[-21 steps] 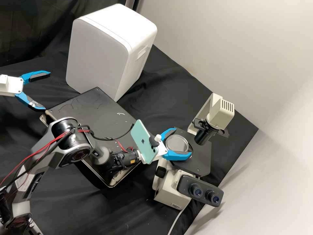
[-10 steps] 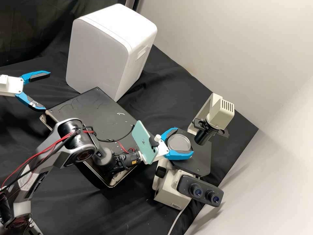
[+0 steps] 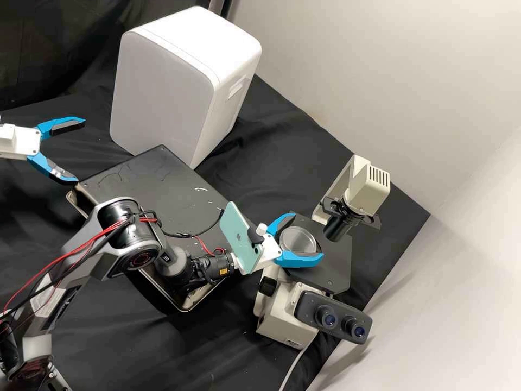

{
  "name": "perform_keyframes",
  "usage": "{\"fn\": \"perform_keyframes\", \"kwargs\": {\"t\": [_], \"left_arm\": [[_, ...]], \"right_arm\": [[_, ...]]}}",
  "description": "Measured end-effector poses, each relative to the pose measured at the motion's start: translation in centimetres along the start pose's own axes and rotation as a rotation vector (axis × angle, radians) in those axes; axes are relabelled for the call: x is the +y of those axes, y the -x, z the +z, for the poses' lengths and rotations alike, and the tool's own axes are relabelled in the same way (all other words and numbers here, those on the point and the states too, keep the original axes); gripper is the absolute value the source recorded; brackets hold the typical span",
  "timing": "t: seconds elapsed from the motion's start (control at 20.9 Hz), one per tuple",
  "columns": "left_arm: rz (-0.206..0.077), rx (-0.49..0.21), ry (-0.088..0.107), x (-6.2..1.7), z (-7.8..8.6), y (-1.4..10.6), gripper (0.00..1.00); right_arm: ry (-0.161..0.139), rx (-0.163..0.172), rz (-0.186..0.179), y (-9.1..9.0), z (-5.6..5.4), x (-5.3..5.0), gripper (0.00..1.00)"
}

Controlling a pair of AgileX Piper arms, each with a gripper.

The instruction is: Place the petri dish on the microscope

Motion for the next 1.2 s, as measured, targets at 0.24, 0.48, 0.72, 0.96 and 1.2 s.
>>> {"fn": "perform_keyframes", "kwargs": {"t": [0.24,0.48,0.72,0.96,1.2], "left_arm": [[0.007,0.002,-0.001,0.14,-0.1,-0.1,1.00],[-0.004,0.002,0.001,-0.05,-0.1,-0.3,1.00],[-0.010,0.002,0.002,-0.17,-0.1,-0.3,1.00],[-0.010,0.002,0.002,-0.17,-0.1,-0.3,1.00],[-0.010,0.002,0.002,-0.17,-0.1,-0.3,1.00]], "right_arm": [[0.000,-0.001,-0.001,0.0,0.0,0.0,1.00],[0.001,-0.003,-0.004,0.1,0.1,-0.1,1.00],[0.001,-0.011,-0.014,0.7,0.0,0.1,1.00],[0.001,-0.028,-0.026,1.2,0.3,0.0,1.00],[-0.001,-0.031,-0.032,1.3,0.3,0.0,1.00]]}}
